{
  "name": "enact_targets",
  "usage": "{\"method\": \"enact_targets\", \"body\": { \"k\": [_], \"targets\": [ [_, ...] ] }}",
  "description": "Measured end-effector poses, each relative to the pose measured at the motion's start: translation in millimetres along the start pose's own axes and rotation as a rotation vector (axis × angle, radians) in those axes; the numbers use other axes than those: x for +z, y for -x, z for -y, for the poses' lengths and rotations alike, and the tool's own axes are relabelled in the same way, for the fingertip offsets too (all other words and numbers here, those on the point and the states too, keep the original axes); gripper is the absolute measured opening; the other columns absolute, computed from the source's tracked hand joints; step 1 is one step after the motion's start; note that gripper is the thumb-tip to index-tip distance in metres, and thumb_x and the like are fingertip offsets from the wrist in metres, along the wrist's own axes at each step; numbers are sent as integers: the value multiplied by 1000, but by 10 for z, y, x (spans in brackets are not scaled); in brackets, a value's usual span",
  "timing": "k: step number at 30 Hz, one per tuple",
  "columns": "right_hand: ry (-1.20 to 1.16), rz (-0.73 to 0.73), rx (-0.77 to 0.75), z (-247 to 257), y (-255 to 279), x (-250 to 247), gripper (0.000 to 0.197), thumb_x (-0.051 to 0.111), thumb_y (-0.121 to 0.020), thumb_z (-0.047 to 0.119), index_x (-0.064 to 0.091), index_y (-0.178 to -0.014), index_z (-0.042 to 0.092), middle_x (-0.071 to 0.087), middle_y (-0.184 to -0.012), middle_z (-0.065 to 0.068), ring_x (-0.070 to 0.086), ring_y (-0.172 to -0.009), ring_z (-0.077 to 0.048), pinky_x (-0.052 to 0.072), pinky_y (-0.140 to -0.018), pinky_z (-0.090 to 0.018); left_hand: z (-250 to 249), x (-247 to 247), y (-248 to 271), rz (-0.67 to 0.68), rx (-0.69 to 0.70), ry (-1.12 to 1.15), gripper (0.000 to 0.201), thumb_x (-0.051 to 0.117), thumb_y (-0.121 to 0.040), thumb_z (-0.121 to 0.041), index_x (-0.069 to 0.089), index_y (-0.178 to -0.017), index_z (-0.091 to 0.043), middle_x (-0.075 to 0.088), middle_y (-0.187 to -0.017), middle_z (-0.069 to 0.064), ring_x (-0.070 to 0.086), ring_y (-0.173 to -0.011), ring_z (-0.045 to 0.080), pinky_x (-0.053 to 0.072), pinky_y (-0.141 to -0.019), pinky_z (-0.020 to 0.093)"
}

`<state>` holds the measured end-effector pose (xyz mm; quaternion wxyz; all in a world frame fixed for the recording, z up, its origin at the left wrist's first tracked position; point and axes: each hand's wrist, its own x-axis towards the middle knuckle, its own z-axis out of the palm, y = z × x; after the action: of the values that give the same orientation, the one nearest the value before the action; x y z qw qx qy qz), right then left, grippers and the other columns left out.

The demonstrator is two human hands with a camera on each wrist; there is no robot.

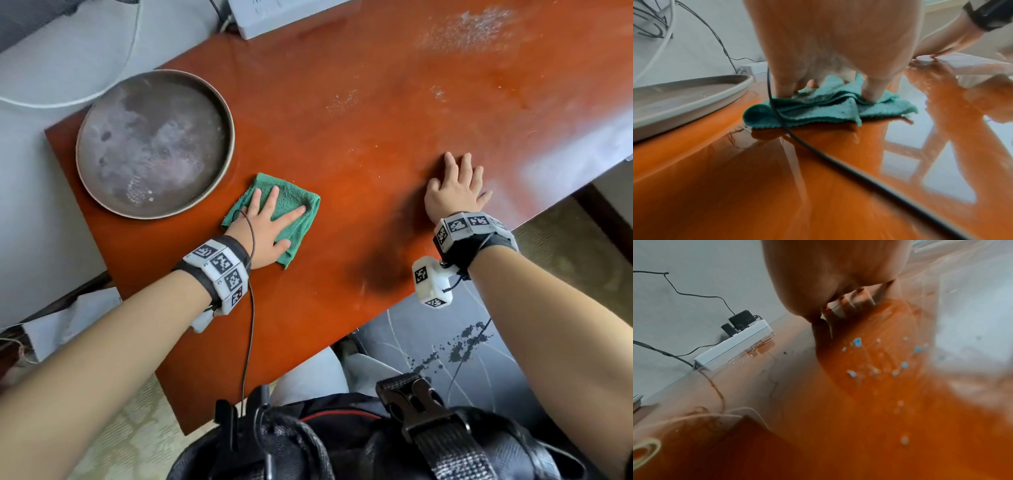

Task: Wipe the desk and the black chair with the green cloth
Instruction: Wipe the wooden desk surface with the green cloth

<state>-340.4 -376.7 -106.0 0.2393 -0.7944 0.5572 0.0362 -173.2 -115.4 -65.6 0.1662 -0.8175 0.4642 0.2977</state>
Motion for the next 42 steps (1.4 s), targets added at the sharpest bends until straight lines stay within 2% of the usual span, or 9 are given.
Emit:
{"method": "enact_targets", "body": {
  "k": [11,16,21,25,28,32,38,42],
  "targets": [
    [55,56,8,-9,-15,-44,56,31,-95,31,17,-149,33,1,-160,4,-3,-146,-23,-3,-116,-51,-157,-487,-547,25,34,38,64,35,-99,-37,-6,-147,-46,-22,-156,7,-17,-142,38,5,-115,52],
    [51,75,8,-3,-16,-78,56,32,-95,30,17,-148,35,0,-160,4,-3,-146,-23,-3,-116,-50,-177,-542,-613,20,69,-5,63,34,-99,-36,-6,-147,-46,-22,-156,7,-16,-143,37,7,-115,51],
    [3,107,-14,-51,-12,-112,56,31,-95,32,16,-149,35,-1,-160,5,-4,-147,-21,-6,-116,-49,102,-376,-338,46,90,-105,64,34,-99,-35,-9,-146,-45,-21,-156,7,-15,-143,37,17,-115,50],
    [-110,50,-34,-64,42,-100,53,29,-97,29,20,-149,30,3,-160,3,-3,-147,-20,-5,-116,-50,325,-134,-2,77,93,-173,65,35,-100,-34,-10,-147,-43,-23,-156,8,-17,-143,35,12,-115,49],
    [-112,-15,-78,-129,148,-53,53,31,-96,25,22,-149,27,5,-160,3,-1,-147,-22,-3,-116,-51,386,88,249,65,94,-243,67,33,-100,-34,-15,-147,-37,-22,-156,11,-15,-143,38,11,-116,48],
    [-90,-39,-93,-253,282,41,54,33,-95,22,24,-149,25,8,-159,1,0,-147,-23,-2,-117,-49,388,352,527,47,93,-266,69,34,-100,-32,-25,-136,-32,-21,-156,14,-15,-142,40,9,-116,50],
    [-75,-36,-119,-306,300,57,53,32,-96,23,24,-148,24,9,-159,1,0,-147,-23,-3,-116,-48,272,635,887,87,130,-304,69,32,-101,-34,-30,-131,-41,-24,-154,14,-17,-142,41,10,-116,50],
    [-75,-58,-111,-298,303,85,52,33,-95,24,26,-147,25,10,-159,2,1,-147,-23,-3,-116,-48,117,766,1013,113,148,-362,66,26,-101,-38,-33,-130,-40,-26,-154,15,-18,-141,42,10,-116,49]
  ]
}}
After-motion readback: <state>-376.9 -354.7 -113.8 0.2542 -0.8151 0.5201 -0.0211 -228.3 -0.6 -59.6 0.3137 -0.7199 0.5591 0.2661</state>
